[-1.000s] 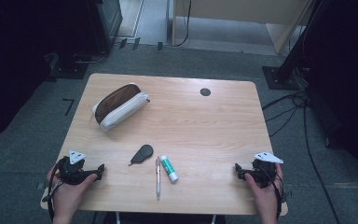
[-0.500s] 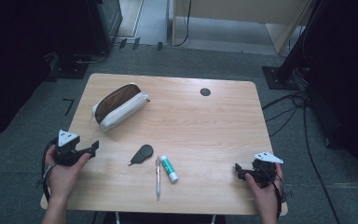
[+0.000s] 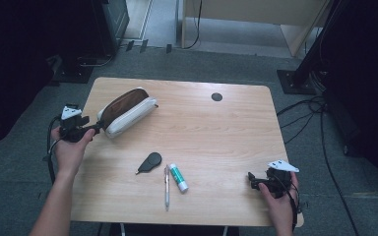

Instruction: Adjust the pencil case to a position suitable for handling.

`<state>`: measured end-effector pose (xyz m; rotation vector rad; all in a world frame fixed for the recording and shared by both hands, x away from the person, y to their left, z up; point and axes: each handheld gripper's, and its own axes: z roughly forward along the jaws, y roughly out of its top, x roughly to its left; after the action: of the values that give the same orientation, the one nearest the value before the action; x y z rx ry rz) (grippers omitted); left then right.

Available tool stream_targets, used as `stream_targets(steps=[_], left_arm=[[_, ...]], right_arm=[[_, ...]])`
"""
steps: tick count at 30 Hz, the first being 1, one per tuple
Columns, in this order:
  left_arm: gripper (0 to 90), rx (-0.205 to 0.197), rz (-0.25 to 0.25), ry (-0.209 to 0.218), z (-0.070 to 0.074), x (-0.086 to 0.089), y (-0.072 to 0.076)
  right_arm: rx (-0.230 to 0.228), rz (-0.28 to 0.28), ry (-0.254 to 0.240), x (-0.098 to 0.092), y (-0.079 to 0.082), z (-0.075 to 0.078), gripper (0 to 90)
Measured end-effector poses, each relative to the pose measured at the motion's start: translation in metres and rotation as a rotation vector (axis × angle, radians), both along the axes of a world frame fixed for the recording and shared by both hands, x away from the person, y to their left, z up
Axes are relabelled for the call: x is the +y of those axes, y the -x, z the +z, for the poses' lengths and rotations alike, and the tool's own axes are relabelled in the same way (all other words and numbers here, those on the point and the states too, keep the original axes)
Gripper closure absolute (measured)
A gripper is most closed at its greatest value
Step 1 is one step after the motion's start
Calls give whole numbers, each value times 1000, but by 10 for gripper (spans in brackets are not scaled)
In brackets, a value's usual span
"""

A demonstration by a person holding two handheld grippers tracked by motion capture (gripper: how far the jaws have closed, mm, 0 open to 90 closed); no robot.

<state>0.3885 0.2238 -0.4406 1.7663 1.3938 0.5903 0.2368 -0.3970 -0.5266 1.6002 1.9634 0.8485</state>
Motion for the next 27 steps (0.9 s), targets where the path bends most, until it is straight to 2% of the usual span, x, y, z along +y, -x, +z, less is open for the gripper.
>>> stream_targets(steps=[2,6,11,15,17,20,22,23,24,25,27], left_arm=[[354,17,-22,13,-1,-1,-9],[350,26,-51,14,-2,-3,-24],[336,63,-74,-2,-5,-6,-40],[333,101,-92,-35,-10,-9,-49],[335,118,-103,-22,-12,-11,-54],[345,140,-124,-36,-16,-16,-59],[404,151,-137,-37,-18,-17,-60],[404,162,-145,-55,-19,-19,-61],[502,165,-155,-72,-20,-22,-61],[556,158,-157,-83,-20,-23,-60],[718,154,-161,-84,-19,-22,-60]], right_arm=[[0,0,0,0,0,0,3],[-1,1,1,0,0,0,3],[0,0,0,0,0,0,3],[0,0,0,0,0,0,3],[0,0,0,0,0,0,3],[0,0,0,0,0,0,4],[0,0,0,0,0,0,3],[0,0,0,0,0,0,3],[0,0,0,0,0,0,3],[0,0,0,0,0,0,3],[0,0,0,0,0,0,3]])
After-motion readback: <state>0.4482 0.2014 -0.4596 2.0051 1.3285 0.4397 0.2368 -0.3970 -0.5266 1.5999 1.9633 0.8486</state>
